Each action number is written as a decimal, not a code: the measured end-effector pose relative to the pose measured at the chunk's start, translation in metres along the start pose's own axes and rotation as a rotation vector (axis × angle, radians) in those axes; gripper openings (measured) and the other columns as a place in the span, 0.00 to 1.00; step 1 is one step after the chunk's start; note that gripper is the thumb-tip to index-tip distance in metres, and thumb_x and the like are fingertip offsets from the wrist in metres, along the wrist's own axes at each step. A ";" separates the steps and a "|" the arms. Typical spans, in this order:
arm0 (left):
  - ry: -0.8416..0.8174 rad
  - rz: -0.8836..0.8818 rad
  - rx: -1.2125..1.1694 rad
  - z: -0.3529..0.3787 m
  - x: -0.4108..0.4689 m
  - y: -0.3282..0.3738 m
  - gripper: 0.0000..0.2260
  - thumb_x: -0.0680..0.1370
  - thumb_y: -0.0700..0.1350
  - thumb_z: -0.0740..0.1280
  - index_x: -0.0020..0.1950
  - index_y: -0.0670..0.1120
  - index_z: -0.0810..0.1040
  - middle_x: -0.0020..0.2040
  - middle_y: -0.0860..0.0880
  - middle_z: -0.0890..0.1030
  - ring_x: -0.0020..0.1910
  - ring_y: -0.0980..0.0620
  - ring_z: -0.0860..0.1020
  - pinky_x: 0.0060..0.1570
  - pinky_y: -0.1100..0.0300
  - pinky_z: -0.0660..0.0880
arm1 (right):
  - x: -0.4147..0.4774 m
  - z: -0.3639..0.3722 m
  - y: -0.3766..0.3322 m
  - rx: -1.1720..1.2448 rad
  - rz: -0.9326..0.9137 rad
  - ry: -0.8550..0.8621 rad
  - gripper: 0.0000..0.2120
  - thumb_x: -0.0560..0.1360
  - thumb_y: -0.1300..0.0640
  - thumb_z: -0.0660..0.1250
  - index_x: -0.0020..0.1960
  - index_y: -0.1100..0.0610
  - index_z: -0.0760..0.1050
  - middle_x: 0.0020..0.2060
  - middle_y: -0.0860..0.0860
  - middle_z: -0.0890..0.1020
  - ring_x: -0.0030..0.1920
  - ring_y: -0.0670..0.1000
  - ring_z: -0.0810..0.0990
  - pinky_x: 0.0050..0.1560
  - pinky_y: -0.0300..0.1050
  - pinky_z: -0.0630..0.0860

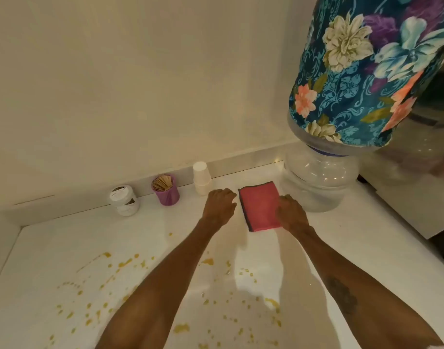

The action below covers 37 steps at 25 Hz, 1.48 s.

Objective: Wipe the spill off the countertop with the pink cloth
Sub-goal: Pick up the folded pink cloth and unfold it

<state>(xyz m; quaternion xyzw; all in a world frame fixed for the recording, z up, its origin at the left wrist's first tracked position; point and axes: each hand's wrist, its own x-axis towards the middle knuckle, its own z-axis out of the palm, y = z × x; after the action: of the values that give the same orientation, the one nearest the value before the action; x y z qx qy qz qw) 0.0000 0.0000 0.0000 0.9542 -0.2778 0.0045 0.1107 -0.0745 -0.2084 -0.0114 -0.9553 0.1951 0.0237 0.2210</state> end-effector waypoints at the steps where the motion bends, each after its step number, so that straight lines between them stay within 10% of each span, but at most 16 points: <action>1: -0.044 -0.009 -0.007 0.005 0.002 0.007 0.16 0.81 0.45 0.62 0.69 0.44 0.76 0.68 0.45 0.78 0.65 0.45 0.76 0.68 0.51 0.68 | 0.002 0.002 0.007 0.025 0.077 -0.012 0.13 0.80 0.62 0.60 0.62 0.66 0.75 0.59 0.60 0.78 0.58 0.61 0.78 0.58 0.53 0.75; 12: -0.233 0.085 -0.026 0.080 -0.002 0.054 0.13 0.82 0.42 0.59 0.62 0.42 0.78 0.62 0.43 0.80 0.58 0.39 0.77 0.56 0.46 0.74 | 0.024 0.041 0.037 0.179 0.413 -0.046 0.18 0.79 0.58 0.62 0.65 0.65 0.72 0.63 0.61 0.76 0.65 0.63 0.74 0.64 0.56 0.72; 18: -0.199 -0.018 -0.115 0.093 -0.003 0.061 0.14 0.79 0.44 0.66 0.64 0.42 0.76 0.62 0.44 0.79 0.56 0.41 0.78 0.54 0.47 0.78 | 0.034 0.042 0.031 0.480 0.575 -0.043 0.15 0.77 0.58 0.67 0.60 0.66 0.78 0.58 0.63 0.82 0.58 0.64 0.82 0.50 0.51 0.76; 30: 0.024 -0.208 -0.288 0.085 -0.004 0.071 0.11 0.78 0.38 0.58 0.57 0.43 0.76 0.52 0.43 0.80 0.48 0.41 0.77 0.45 0.49 0.77 | 0.034 0.022 0.009 0.875 0.174 0.219 0.07 0.77 0.63 0.67 0.51 0.56 0.82 0.45 0.55 0.85 0.47 0.58 0.85 0.51 0.57 0.84; 37: 0.167 -0.057 -0.530 0.026 -0.015 0.071 0.13 0.76 0.47 0.64 0.60 0.49 0.77 0.50 0.50 0.84 0.46 0.51 0.81 0.47 0.59 0.75 | 0.018 -0.016 -0.021 0.851 0.201 0.586 0.06 0.76 0.55 0.65 0.45 0.47 0.79 0.38 0.45 0.82 0.43 0.52 0.82 0.40 0.41 0.72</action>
<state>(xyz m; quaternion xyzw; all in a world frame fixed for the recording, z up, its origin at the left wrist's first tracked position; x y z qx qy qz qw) -0.0514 -0.0558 -0.0115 0.8957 -0.2323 0.0074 0.3791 -0.0509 -0.2044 0.0092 -0.7241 0.3317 -0.3047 0.5223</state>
